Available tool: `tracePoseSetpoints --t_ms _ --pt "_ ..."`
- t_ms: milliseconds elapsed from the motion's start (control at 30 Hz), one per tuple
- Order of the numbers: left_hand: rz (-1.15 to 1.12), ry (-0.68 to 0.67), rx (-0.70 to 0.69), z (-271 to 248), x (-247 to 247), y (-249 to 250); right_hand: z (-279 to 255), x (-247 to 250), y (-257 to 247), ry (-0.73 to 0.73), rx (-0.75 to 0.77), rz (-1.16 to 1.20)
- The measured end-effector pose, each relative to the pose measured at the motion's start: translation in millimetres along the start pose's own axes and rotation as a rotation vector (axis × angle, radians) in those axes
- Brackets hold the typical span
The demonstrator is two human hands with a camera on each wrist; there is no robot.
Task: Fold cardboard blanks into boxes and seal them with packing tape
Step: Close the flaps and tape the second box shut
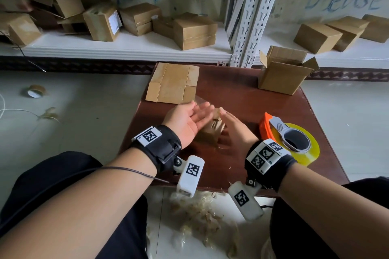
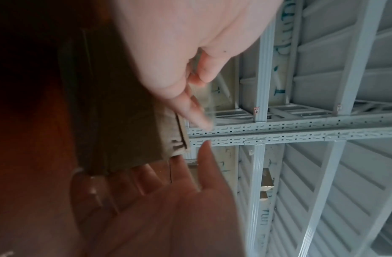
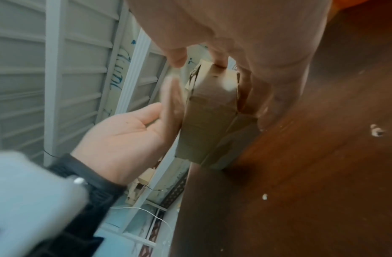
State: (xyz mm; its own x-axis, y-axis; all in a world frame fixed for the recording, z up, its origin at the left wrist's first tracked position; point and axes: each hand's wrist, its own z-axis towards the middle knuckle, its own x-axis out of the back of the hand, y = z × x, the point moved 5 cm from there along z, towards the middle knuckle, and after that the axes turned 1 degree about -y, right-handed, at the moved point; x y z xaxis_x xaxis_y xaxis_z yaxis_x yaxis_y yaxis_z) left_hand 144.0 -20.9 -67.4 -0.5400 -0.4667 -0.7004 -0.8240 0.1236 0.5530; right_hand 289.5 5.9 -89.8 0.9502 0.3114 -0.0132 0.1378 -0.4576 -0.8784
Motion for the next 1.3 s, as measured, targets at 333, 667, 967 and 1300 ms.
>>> tracePoseSetpoints --t_ms 333,667,967,1300 --pt "-0.228 0.126 0.033 -2.6 6.8 14.6 10.5 0.0 8.2 0.07 0.033 -0.124" --pt "0.39 0.277 -0.158 -7.4 16.5 48.5 9.9 9.0 8.3 0.174 -0.01 -0.309" --pt "0.372 0.257 -0.064 -10.4 18.2 45.5 6.5 11.3 11.8 0.171 -0.088 -0.363" --pt "-0.007 0.244 -0.095 0.4 27.0 41.9 18.2 17.3 18.8 0.208 -0.117 -0.432"
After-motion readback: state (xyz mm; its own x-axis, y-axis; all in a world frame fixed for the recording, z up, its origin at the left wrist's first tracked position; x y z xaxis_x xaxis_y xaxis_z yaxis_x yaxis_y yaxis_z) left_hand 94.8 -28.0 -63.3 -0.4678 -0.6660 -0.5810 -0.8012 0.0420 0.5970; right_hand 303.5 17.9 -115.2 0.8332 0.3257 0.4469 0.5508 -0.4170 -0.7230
